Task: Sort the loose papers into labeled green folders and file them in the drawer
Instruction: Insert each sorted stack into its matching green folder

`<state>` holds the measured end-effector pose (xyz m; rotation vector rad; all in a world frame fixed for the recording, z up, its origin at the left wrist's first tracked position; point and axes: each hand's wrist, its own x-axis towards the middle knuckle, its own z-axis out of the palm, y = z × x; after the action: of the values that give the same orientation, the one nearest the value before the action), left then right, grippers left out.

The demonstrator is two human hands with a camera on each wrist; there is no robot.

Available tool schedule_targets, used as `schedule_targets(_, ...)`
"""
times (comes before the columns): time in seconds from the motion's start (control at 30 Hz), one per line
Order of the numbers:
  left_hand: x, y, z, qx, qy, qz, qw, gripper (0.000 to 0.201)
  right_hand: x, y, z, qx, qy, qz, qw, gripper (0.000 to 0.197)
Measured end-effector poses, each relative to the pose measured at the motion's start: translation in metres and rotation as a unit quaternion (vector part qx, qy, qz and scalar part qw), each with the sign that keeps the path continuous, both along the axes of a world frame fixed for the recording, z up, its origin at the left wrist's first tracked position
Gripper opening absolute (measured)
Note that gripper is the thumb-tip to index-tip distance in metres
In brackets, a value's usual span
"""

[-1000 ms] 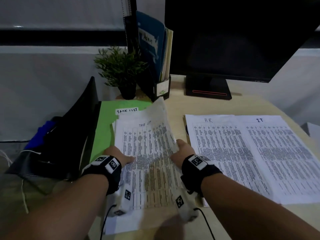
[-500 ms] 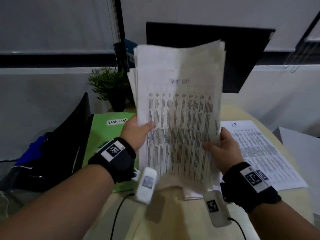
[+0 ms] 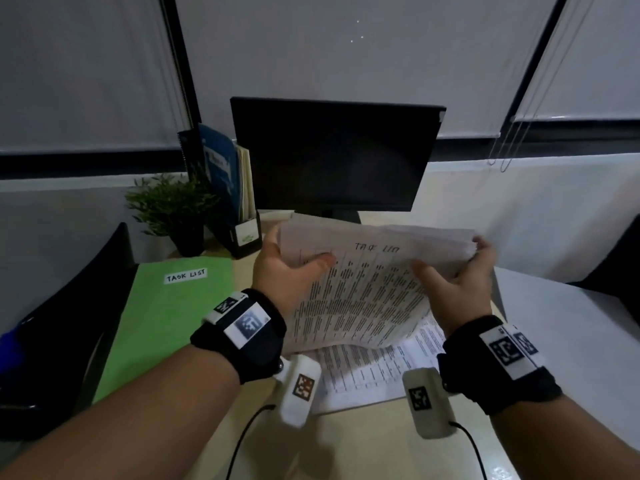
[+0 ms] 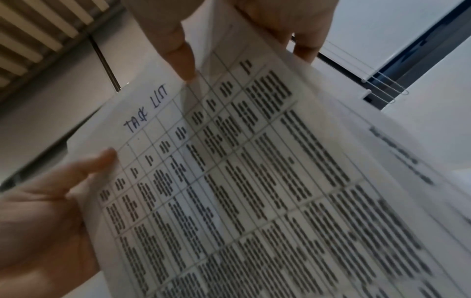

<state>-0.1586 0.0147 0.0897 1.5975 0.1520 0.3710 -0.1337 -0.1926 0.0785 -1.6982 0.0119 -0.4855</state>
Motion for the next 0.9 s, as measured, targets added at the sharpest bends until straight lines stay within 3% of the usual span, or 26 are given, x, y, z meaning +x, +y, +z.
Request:
schedule_targets(0.17, 0.01, -0.014, 0.026, -0.041, -0.068, 0.052, 0.995, 0.025, 0.008, -0.007, 0.016, -0.001, -0.014, 0.06, 0.998, 0.082)
schedule_targets(0.3, 0.024, -0.019, 0.035, -0.055, -0.066, 0.125, 0.988, 0.016, 0.012, -0.006, 0.015, -0.083, -0.06, 0.096, 0.99, 0.09)
schedule_targets(0.37, 0.03, -0.019, 0.035, -0.051, -0.06, 0.152, 0.985, 0.005, 0.016, -0.006, 0.011, -0.131, -0.11, 0.087, 0.981, 0.082)
schedule_targets(0.5, 0.032, -0.016, 0.033, -0.042, -0.105, 0.171, 0.979, 0.011, 0.027, -0.008, 0.009, -0.17, -0.139, 0.073, 0.973, 0.053)
schedule_targets(0.53, 0.031, -0.013, 0.033, -0.049, -0.124, 0.159, 0.978, 0.013, 0.03, -0.008, 0.009, -0.166, -0.134, 0.074, 0.974, 0.053)
schedule_targets(0.6, 0.031, -0.004, 0.025, -0.054, -0.134, 0.092, 0.985, 0.038, 0.036, -0.009, 0.011, -0.133, -0.108, 0.083, 0.982, 0.061)
schedule_targets(0.7, 0.033, 0.005, 0.004, 0.028, 0.002, 0.012, 1.0, 0.065, 0.045, -0.012, 0.009, -0.029, -0.042, 0.106, 0.993, 0.061)
schedule_targets(0.8, 0.036, 0.006, -0.016, 0.039, 0.101, 0.01, 0.994, 0.043, 0.053, -0.014, -0.004, 0.044, 0.071, 0.151, 0.985, 0.053)
schedule_targets(0.9, 0.036, -0.001, -0.018, 0.031, 0.116, 0.026, 0.992, 0.023, 0.056, -0.013, -0.016, -0.011, 0.127, 0.119, 0.985, 0.028)
